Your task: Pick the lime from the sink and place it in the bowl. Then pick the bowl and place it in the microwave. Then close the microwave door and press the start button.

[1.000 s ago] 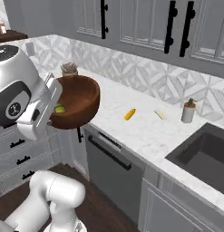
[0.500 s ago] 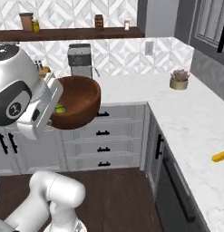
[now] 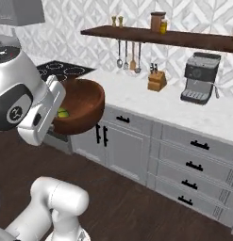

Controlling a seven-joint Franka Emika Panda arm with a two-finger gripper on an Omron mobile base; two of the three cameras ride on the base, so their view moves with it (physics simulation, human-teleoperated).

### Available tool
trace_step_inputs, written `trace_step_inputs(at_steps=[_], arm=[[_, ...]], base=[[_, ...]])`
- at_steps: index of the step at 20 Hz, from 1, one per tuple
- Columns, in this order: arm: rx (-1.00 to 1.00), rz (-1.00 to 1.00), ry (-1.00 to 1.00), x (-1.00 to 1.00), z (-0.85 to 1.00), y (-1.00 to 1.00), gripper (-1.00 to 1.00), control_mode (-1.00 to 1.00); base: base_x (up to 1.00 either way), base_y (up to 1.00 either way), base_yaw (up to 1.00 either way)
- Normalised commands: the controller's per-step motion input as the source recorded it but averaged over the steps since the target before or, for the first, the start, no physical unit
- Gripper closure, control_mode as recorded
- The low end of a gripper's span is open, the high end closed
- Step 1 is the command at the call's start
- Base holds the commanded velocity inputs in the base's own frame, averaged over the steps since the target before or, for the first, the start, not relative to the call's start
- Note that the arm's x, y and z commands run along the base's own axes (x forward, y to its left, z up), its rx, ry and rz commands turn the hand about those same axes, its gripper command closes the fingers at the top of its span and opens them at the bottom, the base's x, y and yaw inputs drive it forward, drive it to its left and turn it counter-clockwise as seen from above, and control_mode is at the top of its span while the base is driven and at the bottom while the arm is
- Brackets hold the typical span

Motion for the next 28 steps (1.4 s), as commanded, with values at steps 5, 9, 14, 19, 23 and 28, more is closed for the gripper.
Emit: trace_step_inputs(at_steps=[5, 9, 14, 19, 23, 28], arm=[[0.00, 0.00, 0.00, 0.00, 0.00, 0.00, 1.00, 1.00], [0.00, 0.00, 0.00, 0.00, 0.00, 0.00, 1.00, 1.00], [0.00, 0.00, 0.00, 0.00, 0.00, 0.00, 1.00, 1.00], [0.00, 0.00, 0.00, 0.00, 0.00, 0.00, 1.00, 1.00], [0.00, 0.00, 0.00, 0.00, 0.00, 0.00, 1.00, 1.00], [0.00, 0.00, 0.00, 0.00, 0.00, 0.00, 1.00, 1.00]], base=[[0.00, 0.00, 1.00], [0.00, 0.00, 1.00], [0.00, 0.00, 1.00], [0.32, -0.02, 0.98], [0.75, -0.55, 0.72], [1.00, -0.89, 0.52]])
